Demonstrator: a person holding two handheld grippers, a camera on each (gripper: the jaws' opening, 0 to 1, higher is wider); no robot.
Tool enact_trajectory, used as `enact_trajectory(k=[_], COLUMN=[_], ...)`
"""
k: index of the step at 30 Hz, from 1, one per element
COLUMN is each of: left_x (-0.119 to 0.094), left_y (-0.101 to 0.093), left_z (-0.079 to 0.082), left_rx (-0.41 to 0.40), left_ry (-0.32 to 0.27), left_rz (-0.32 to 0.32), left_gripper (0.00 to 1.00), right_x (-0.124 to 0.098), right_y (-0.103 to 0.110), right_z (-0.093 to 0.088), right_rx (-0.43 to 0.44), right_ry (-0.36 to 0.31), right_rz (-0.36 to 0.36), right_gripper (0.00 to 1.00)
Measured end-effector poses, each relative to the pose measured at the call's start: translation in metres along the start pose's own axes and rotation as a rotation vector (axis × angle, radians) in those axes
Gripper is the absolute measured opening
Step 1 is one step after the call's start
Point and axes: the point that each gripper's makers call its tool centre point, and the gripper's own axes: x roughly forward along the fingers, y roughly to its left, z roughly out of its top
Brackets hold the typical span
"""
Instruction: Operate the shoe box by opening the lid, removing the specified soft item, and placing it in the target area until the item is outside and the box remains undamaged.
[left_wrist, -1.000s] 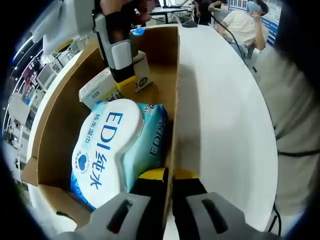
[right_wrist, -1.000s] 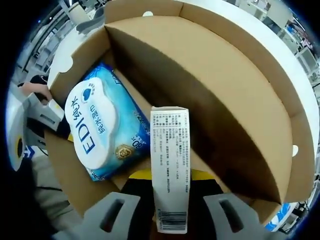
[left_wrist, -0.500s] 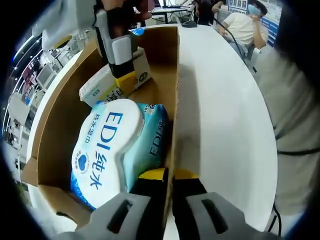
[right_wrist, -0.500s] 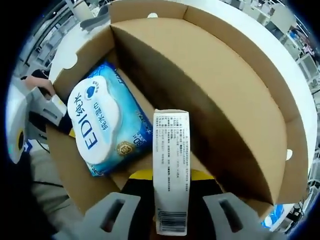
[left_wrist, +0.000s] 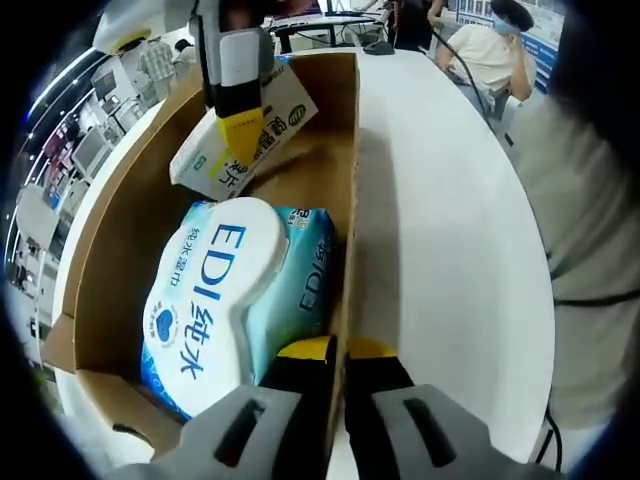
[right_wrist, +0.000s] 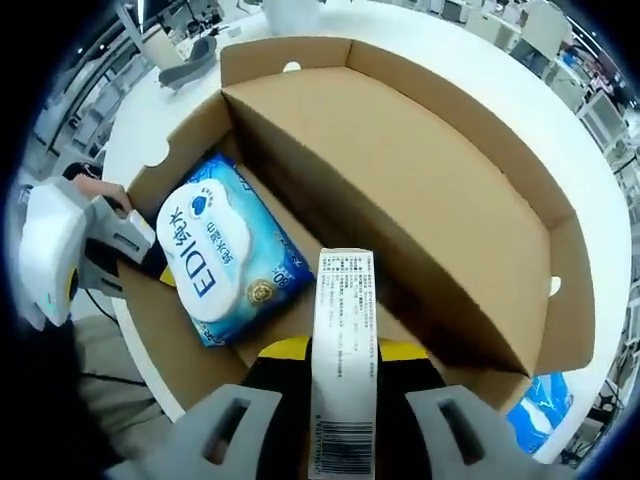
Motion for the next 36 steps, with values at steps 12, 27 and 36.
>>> enact_trajectory(k=[12, 27, 36], left_x=[0.000, 0.000, 0.000], left_y=[0.000, 0.000, 0.000], left_z=[0.000, 0.000, 0.000], left_rx=[0.002, 0.001, 0.001], left_ry=[-0.001, -0.001, -0.001], left_rz=[0.000, 0.001, 0.001], left_gripper=[0.02, 0.02, 0.02], right_x=[-0.027, -0.049, -0.057], right_y=[0.001, 0.008, 0.014], right_z=[0.010, 0.005, 0.004], right_rx=[0.032, 0.007, 0.074], right_ry=[-0.081, -0.148, -0.203], right_rz=[-0.023, -0.043, -0.036], right_gripper=[0.20, 0.19, 0.19])
